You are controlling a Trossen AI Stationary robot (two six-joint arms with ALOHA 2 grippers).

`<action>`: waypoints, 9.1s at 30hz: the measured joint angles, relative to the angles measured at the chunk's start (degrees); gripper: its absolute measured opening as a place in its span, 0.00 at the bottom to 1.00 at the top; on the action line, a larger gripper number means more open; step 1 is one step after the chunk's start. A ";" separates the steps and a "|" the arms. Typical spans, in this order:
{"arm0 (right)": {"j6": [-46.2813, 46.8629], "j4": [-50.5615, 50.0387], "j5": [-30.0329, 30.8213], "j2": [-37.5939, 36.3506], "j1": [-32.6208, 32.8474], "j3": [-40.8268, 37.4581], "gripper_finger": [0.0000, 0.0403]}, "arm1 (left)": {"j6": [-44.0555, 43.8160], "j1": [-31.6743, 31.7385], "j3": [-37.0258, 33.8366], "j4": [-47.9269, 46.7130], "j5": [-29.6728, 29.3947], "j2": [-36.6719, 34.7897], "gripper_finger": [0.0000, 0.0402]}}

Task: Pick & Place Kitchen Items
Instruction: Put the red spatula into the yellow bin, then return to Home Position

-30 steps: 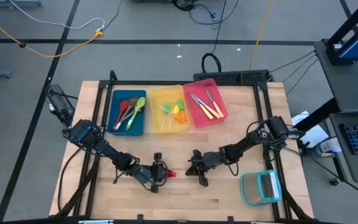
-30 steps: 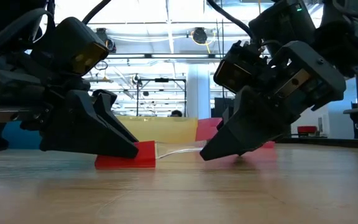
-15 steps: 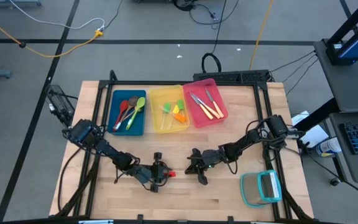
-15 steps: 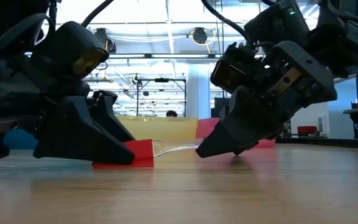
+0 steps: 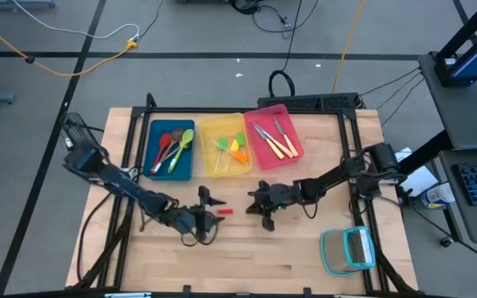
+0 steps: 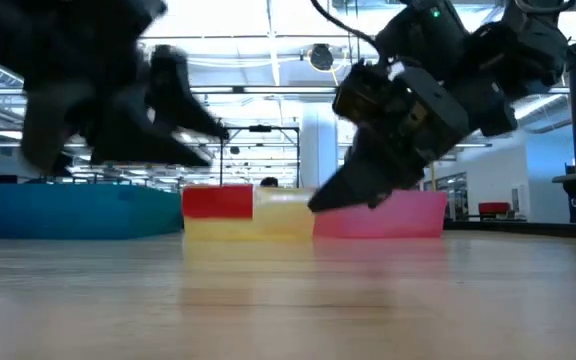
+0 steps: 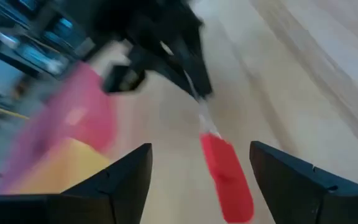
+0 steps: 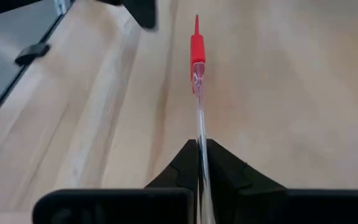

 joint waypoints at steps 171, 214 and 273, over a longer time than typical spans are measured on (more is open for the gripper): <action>-22.52 -32.82 9.92 -101.61 -14.23 -41.37 0.00 | -5.54 23.35 -35.54 -21.17 25.20 -93.93 0.68; -22.50 -32.80 9.94 -101.61 -14.22 -41.42 0.00 | -5.67 23.35 -35.54 -21.02 25.27 -93.93 0.68; -22.50 -32.79 9.94 -101.58 -14.21 -41.42 0.00 | -5.67 23.35 -35.50 -21.06 25.27 -93.93 0.68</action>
